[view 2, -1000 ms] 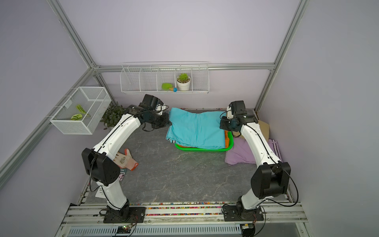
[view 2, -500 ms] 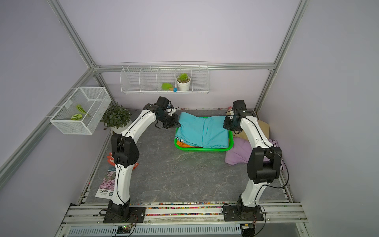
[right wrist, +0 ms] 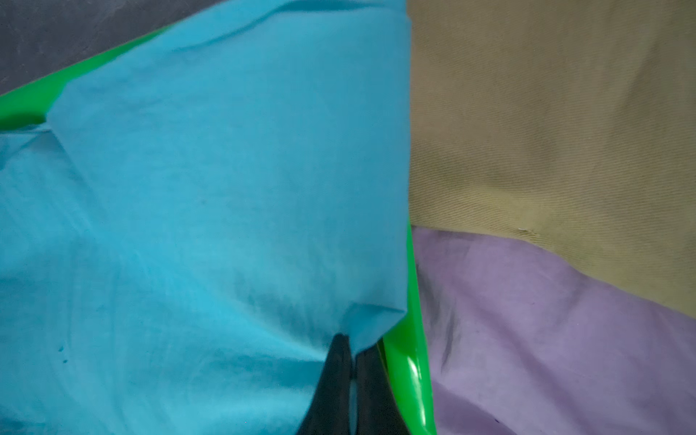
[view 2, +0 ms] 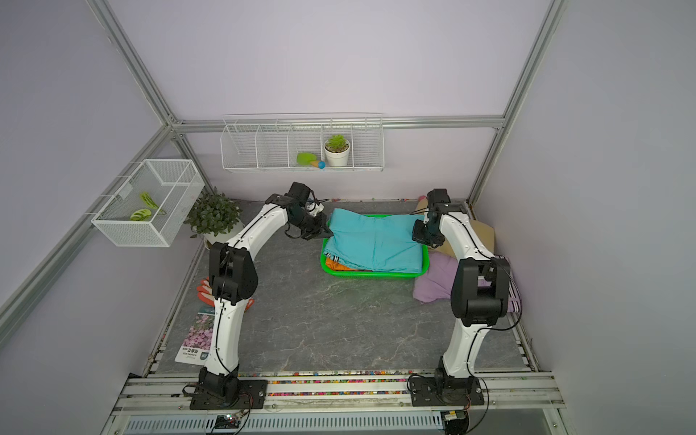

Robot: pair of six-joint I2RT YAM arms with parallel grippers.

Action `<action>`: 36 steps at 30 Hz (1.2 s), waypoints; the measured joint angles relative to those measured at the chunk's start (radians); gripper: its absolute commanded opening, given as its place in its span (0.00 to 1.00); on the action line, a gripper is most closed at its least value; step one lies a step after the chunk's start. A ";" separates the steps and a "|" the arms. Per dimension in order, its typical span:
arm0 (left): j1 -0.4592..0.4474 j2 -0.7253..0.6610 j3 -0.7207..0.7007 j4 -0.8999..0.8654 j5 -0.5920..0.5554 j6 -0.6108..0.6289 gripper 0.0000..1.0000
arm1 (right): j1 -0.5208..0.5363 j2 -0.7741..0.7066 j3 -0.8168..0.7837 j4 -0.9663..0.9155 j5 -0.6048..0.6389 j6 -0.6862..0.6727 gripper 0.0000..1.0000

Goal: Put the folded long pants in the basket
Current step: Place the long pant in the basket.

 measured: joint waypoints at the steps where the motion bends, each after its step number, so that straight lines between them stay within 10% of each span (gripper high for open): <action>1: 0.000 0.000 -0.009 0.006 0.002 -0.003 0.00 | -0.003 0.004 0.000 0.000 -0.002 0.000 0.00; 36: -0.001 -0.052 -0.029 -0.055 0.103 -0.085 0.00 | -0.021 -0.002 0.073 -0.069 -0.062 0.008 0.00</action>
